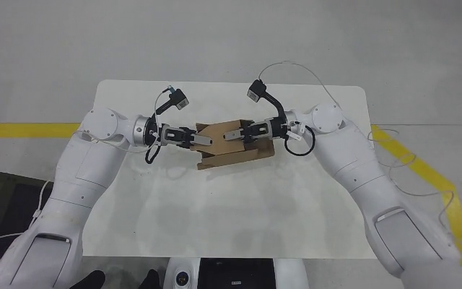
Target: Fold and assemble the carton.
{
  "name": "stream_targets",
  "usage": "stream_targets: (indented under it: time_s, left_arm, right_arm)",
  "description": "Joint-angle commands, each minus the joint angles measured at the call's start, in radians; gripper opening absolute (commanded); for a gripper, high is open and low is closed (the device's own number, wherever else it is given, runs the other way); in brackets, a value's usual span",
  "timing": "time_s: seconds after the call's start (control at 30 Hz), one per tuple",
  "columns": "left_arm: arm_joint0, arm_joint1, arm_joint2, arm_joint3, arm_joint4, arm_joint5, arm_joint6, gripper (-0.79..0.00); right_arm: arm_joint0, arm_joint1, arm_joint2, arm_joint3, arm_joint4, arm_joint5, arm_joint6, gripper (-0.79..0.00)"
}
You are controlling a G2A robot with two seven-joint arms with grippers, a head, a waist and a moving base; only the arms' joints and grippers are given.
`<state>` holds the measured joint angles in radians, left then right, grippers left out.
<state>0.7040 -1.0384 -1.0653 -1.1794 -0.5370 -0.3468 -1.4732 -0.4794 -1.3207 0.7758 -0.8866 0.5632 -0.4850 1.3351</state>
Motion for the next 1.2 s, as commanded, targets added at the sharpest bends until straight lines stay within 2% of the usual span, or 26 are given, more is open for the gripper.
stream_targets:
  time_s: [0.0,0.03,0.07,0.1,0.17,0.2,0.53,0.93,1.17]
  left_arm:
    - [0.0,0.0,0.001,0.001,0.001,0.0,0.0,-0.785]
    - [0.0,0.0,0.0,0.003,0.0,-0.001,0.001,-0.785]
    - [0.0,0.0,0.0,0.004,0.0,-0.001,0.001,-0.748]
    - [-0.001,0.0,0.0,0.004,0.002,-0.001,0.001,-0.554]
    - [-0.001,0.001,-0.001,0.007,0.0,-0.001,0.001,-0.243]
    - [-0.001,0.001,-0.002,0.009,-0.002,0.0,0.0,0.0]
    - [0.006,0.004,-0.017,0.002,-0.049,0.04,-0.021,0.0]
    - [0.025,0.009,-0.042,-0.055,-0.136,0.107,-0.063,0.0]
    - [0.044,0.017,-0.064,-0.101,-0.158,0.122,-0.063,0.0]
  right_arm:
    - [0.001,0.0,-0.001,0.001,0.001,0.001,0.001,-0.785]
    - [0.001,0.0,-0.001,0.001,0.001,0.001,0.001,-0.785]
    - [0.001,0.0,-0.002,0.002,0.002,0.002,0.002,-0.785]
    - [0.002,0.0,-0.002,0.002,0.003,0.003,0.003,-0.785]
    - [0.002,0.0,-0.003,0.003,0.004,0.003,0.003,-0.785]
    - [0.002,0.0,-0.003,0.003,0.004,0.002,0.002,-0.785]
    - [0.009,-0.003,-0.004,0.027,-0.028,-0.02,-0.02,-0.785]
    - [0.002,-0.009,0.014,0.052,-0.072,-0.011,-0.111,-0.785]
    - [-0.006,-0.009,0.02,0.04,-0.105,0.004,-0.126,-0.785]
